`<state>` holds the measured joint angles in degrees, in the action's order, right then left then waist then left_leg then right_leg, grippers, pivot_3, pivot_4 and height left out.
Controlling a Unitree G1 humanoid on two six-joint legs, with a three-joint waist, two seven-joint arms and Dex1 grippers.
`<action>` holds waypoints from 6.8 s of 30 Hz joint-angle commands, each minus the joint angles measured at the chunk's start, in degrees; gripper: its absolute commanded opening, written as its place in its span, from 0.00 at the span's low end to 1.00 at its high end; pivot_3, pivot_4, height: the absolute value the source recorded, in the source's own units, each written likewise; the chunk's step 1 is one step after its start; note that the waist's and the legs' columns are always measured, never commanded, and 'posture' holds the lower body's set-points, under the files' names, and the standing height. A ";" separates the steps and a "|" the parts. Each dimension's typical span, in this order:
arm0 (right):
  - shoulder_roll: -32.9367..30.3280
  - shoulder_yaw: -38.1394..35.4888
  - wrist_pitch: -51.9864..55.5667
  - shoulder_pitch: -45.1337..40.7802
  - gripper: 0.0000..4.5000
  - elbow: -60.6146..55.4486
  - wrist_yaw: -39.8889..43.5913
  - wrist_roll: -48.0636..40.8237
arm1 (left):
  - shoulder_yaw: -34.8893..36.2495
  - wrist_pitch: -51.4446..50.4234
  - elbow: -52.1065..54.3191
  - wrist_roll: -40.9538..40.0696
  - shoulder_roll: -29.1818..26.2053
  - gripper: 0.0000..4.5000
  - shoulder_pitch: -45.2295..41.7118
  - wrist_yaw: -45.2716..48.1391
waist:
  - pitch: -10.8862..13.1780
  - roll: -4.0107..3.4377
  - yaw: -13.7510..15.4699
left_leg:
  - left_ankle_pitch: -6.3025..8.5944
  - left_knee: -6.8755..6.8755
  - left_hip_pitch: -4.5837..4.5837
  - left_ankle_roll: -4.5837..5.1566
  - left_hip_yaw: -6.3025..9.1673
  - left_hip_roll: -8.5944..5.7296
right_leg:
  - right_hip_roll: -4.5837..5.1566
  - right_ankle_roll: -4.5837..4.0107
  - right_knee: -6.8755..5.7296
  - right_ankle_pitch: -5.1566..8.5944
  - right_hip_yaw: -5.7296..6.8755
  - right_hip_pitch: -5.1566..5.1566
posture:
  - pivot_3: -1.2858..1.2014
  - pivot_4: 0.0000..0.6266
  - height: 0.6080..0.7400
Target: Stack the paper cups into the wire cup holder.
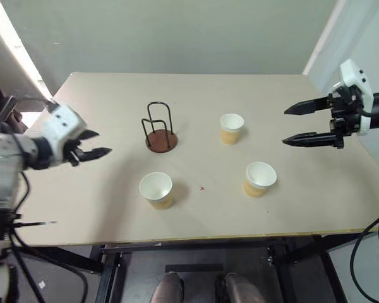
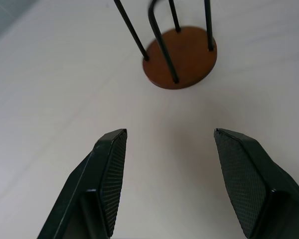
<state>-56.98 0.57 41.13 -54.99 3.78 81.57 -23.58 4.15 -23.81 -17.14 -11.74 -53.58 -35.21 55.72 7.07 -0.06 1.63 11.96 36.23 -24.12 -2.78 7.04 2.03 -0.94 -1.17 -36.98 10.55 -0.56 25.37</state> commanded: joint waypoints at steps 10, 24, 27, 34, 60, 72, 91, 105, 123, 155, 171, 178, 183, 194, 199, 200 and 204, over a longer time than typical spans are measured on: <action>0.19 -3.78 5.83 -0.55 1.00 -9.80 -8.79 -4.88 | -5.20 2.02 -18.11 6.60 14.77 0.66 -15.92 -10.89 | 0.02 0.02 0.20 | 0.01 0.43 -0.22 0.06 -0.03 -0.06 | -0.02 0.41 0.09 -0.03 0.01 -0.05 | 0.52 0.24 1.00; -1.16 -4.80 6.56 1.81 1.00 -12.07 -12.41 -5.84 | -4.90 8.75 -35.59 9.93 24.08 0.62 -25.76 -20.15 | 0.03 0.04 0.81 | 0.08 0.97 -0.15 0.56 -0.23 -0.31 | -0.01 1.12 0.26 -0.06 -0.45 -0.49 | 0.52 0.24 1.00; -1.17 -4.92 6.42 2.11 1.00 -12.11 -12.94 -6.02 | -4.64 9.25 -35.31 9.55 24.50 0.46 -25.80 -19.95 | 0.03 0.04 0.83 | 0.03 0.98 -0.13 0.59 -0.39 -0.38 | -0.09 1.33 0.22 0.07 -0.74 -0.49 | 0.52 0.24 1.00; -1.15 -4.43 5.55 2.01 1.00 -11.37 -13.54 -6.01 | -4.33 8.84 -30.22 8.13 23.71 0.00 -24.52 -15.32 | 0.03 0.04 0.80 | 0.08 1.40 -0.17 0.63 -1.02 -0.41 | -0.10 1.76 0.19 0.23 -1.21 -0.51 | 0.52 0.24 1.00; -10.73 -2.91 6.51 15.13 1.00 -24.16 0.89 -14.25 | -21.39 -1.14 9.77 -0.87 18.81 0.00 -15.47 23.37 | 0.04 0.03 0.97 | 1.14 2.09 0.03 1.61 -1.52 -0.33 | 0.00 2.01 0.18 0.45 -1.48 -0.83 | 0.52 0.24 1.00; -11.62 -4.57 8.24 17.62 1.00 -26.53 -2.24 -15.34 | -25.56 7.40 1.21 3.10 22.81 0.00 -17.54 26.41 | 0.04 0.03 0.93 | 1.21 2.08 0.05 1.73 -1.52 -0.31 | 0.03 2.05 0.23 0.46 -1.52 -0.87 | 0.52 0.24 1.00; -11.95 -5.24 8.04 19.20 1.00 -27.45 -4.34 -16.60 | -25.67 12.42 -3.43 7.14 24.26 0.63 -20.16 27.67 | 0.04 0.03 0.98 | 1.36 2.07 -0.02 1.80 -1.52 -0.37 | 0.02 2.29 0.30 0.61 -1.56 -0.89 | 0.52 0.24 1.00; -12.69 7.81 1.71 20.72 1.00 -25.96 -7.54 -0.99 | -26.37 11.66 12.61 10.76 16.17 0.63 -17.78 26.35 | 0.04 0.02 0.94 | 1.48 2.11 0.01 1.94 -1.53 -0.37 | 0.04 2.34 0.45 0.64 -1.66 -0.96 | 0.52 0.24 1.00; -5.34 17.08 -4.28 18.38 1.00 -18.96 -8.27 12.97 | -5.80 -1.28 25.45 -5.49 0.17 0.63 -14.86 26.49 | 0.06 0.01 0.20 | 1.74 2.06 0.04 2.10 -1.54 -0.27 | 0.13 2.11 0.37 0.59 -1.64 -0.80 | 0.52 0.24 1.00; -0.92 12.38 -6.50 10.97 0.00 -17.09 -0.17 11.91 | -8.85 -13.49 38.74 -13.76 0.60 0.64 -10.04 17.45 | 0.13 -0.13 -0.31 | 1.79 1.99 0.17 2.09 -1.56 -0.22 | 0.22 1.85 0.20 0.53 -1.59 -0.76 | 0.52 0.24 1.00; 8.19 14.26 -8.79 -10.85 0.00 -13.87 10.23 1.11 | -8.92 -11.95 37.80 -11.03 -2.02 0.64 -6.56 15.67 | 0.19 -0.22 -0.62 | 1.61 1.82 0.13 1.78 -1.53 -0.17 | 0.13 1.34 0.14 0.88 -1.59 -0.53 | 0.52 0.24 1.00; 10.11 17.36 -12.53 -9.64 0.00 -12.62 10.27 3.95 | -6.94 -12.46 38.73 -11.86 -3.84 0.64 -4.78 15.38 | 0.19 -0.22 -0.67 | 1.62 1.79 0.08 1.78 -1.53 -0.17 | 0.15 1.39 0.10 0.85 -1.57 -0.44 | 0.52 0.24 1.00; 10.71 19.09 -14.36 -9.36 0.00 -12.16 10.93 4.65 | -6.39 -12.88 39.41 -12.31 -4.72 0.64 -3.90 14.65 | 0.19 -0.22 -0.72 | 1.62 1.78 0.09 1.77 -1.52 -0.16 | 0.14 1.35 0.02 0.86 -1.56 -0.40 | 0.52 0.24 1.00; 14.96 21.38 -17.68 -9.02 0.09 -8.30 9.51 9.53 | -5.17 -14.56 41.09 -13.49 -5.49 0.64 -2.15 13.26 | 0.19 -0.22 -0.84 | 1.64 1.77 0.08 1.75 -1.52 -0.16 | 0.15 1.23 -0.01 0.85 -1.55 -0.36 | 0.52 0.24 1.00; 15.70 20.83 -18.19 -9.58 0.43 -7.87 9.35 10.42 | -5.08 -14.09 40.25 -13.27 -5.47 0.64 -1.96 12.22 | 0.19 -0.22 -0.86 | 1.65 1.75 0.09 1.72 -1.52 -0.16 | 0.15 1.24 0.00 0.84 -1.54 -0.35 | 0.52 0.24 1.00; 15.92 20.45 -18.36 -10.11 0.51 -7.29 9.12 10.55 | -5.12 -13.68 39.70 -13.00 -5.09 0.64 -2.24 11.68 | 0.19 -0.22 -0.86 | 1.65 1.75 0.09 1.72 -1.52 -0.16 | 0.15 1.24 0.00 0.84 -1.54 -0.35 | 0.52 0.24 1.00; 17.60 17.74 -18.94 -14.48 0.71 -0.17 6.06 11.18 | -6.56 -12.20 34.83 -9.73 -1.62 0.64 -6.17 6.73 | 0.19 -0.23 -0.83 | 1.65 1.75 0.09 1.71 -1.52 -0.16 | 0.17 1.16 -0.02 0.82 -1.54 -0.32 | 0.52 0.24 1.00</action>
<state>-39.31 21.86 23.07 -66.95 2.29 89.25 -12.91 -3.29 -37.36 18.59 -22.97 -55.43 -39.40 64.65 7.26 -0.29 0.80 13.61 37.95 -24.05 -1.07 5.54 1.87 -0.77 -0.11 -37.02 11.35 -2.10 25.08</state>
